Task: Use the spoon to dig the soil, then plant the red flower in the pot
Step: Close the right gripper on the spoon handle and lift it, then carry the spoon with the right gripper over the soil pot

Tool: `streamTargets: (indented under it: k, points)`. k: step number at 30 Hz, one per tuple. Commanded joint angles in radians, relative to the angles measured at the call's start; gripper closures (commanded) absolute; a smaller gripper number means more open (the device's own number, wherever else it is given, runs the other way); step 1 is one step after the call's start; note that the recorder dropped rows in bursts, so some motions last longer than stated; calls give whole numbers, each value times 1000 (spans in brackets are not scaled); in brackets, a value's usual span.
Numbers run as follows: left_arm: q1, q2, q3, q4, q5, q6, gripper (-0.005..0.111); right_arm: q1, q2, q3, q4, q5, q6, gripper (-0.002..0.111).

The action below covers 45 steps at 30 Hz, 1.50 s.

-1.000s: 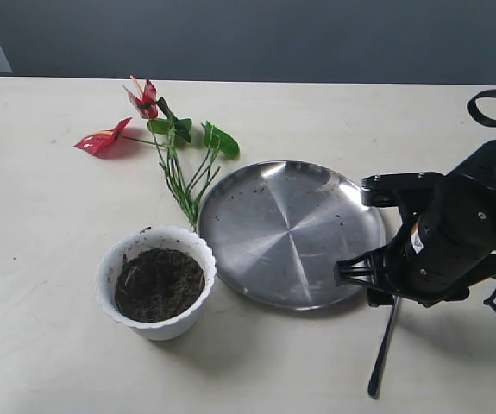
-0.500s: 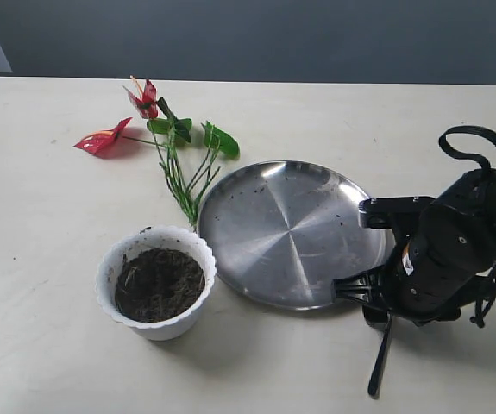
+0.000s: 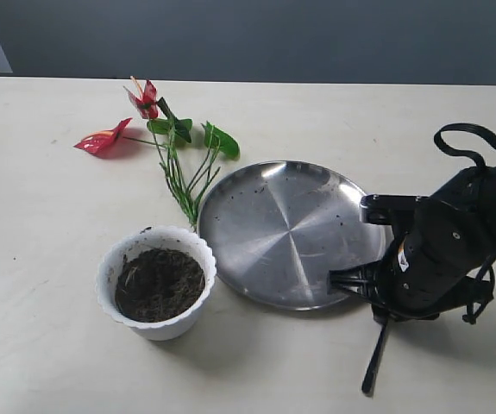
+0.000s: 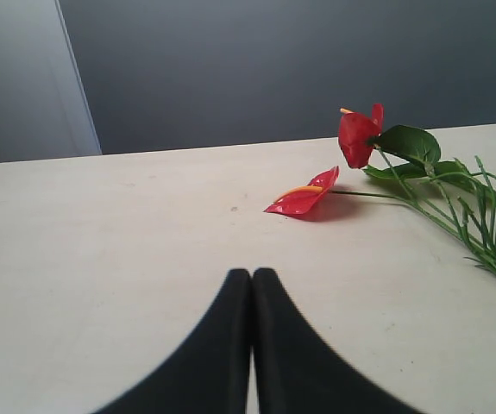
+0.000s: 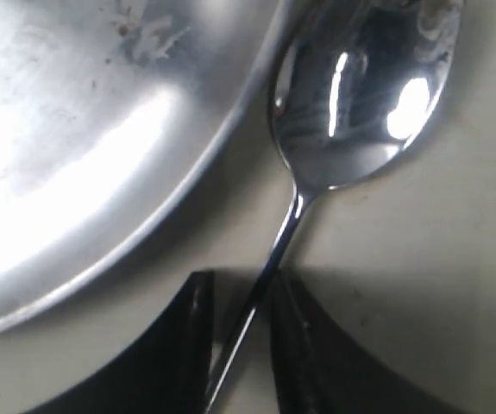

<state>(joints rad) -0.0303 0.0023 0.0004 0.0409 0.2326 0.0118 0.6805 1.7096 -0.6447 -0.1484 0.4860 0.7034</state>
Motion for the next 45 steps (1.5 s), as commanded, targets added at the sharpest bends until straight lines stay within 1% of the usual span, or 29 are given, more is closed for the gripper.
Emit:
streamTargets:
  k: [1,3,5,6,7,10,12,14,17,19,21,22,26,30,32,33,35,40,41,45]
  points:
    - [-2,-2,0,0,0,-2,106,-5,28,12,-10,46,37,87]
    - [-2,-2,0,0,0,-2,106,-5,28,12,-22,63,57,87]
    - [-2,-2,0,0,0,-2,106,-5,28,12,-57,89,82,91]
    - [-2,-2,0,0,0,-2,106,-5,28,12,-71,103,94,95]
    - [-2,-2,0,0,0,-2,106,-5,16,12,-116,134,132,108]
    - [-2,-2,0,0,0,-2,106,-5,-30,12,-182,152,168,109]
    - [-2,-2,0,0,0,-2,106,-5,-67,12,-274,212,236,109]
    - [-2,-2,0,2,0,-2,106,-5,-112,12,-423,307,328,109]
    - [-2,-2,0,2,0,-2,106,-5,-185,-21,-528,345,315,109]
    - [-2,-2,0,2,0,-2,106,-5,-234,-65,-556,292,156,109]
    - [-2,-2,0,2,0,-2,106,-4,-270,-127,-553,184,-25,109]
    - [-2,-2,0,2,0,-2,106,-4,-276,-157,-542,112,-137,109]
    - [-2,-2,0,2,0,-2,106,27,-274,-222,-542,-43,-457,109]
    - [-2,-2,0,2,0,-2,106,104,-260,-252,-577,-76,-876,109]
    - [-2,-2,0,2,0,-2,106,147,-247,-255,-615,-76,-997,109]
    - [-2,-2,0,2,0,-2,106,168,-239,-255,-637,-76,-1046,109]
    - [-2,-2,0,2,0,-2,106,205,-227,-255,-682,-83,-1079,109]
    - [-2,-2,0,2,0,-2,106,304,-187,-255,-854,-143,-1079,109]
    - [-2,-2,0,2,0,-2,106,332,-173,-255,-912,-145,-1079,109]
    - [-2,-2,0,2,0,-2,106,413,-113,-257,-1098,-104,-1079,109]
